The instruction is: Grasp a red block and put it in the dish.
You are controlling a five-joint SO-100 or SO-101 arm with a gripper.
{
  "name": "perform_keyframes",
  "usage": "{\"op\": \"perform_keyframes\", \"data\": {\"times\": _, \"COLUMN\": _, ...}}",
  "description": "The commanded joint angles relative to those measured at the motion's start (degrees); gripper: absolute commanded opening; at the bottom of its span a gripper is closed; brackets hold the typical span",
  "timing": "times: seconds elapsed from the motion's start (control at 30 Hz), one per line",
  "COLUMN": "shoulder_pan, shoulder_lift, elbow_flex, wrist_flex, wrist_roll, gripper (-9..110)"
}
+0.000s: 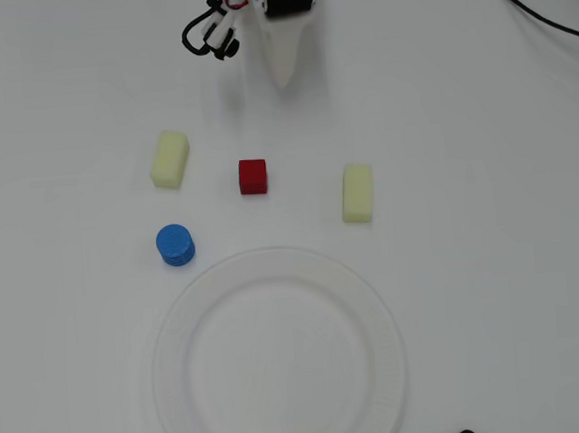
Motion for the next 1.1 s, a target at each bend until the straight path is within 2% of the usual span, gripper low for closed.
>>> {"op": "perform_keyframes", "data": {"times": 0.0, "shoulder_pan": 1.2, "shoulder_lift": -7.6, "elbow_flex": -6.7, "wrist_flex": -3.2, "wrist_roll": -0.8, "gripper": 3}}
{"op": "perform_keyframes", "data": {"times": 0.43, "shoulder_pan": 6.2, "shoulder_lift": -47.2, "elbow_flex": -31.4, "wrist_flex": -13.5, "wrist_roll": -2.5, "gripper": 24}}
{"op": "perform_keyframes", "data": {"times": 0.57, "shoulder_pan": 7.9, "shoulder_lift": -55.7, "elbow_flex": -36.8, "wrist_flex": -16.9, "wrist_roll": -2.2, "gripper": 27}}
{"op": "perform_keyframes", "data": {"times": 1.07, "shoulder_pan": 10.8, "shoulder_lift": -68.8, "elbow_flex": -37.2, "wrist_flex": -21.9, "wrist_roll": -3.0, "gripper": 32}}
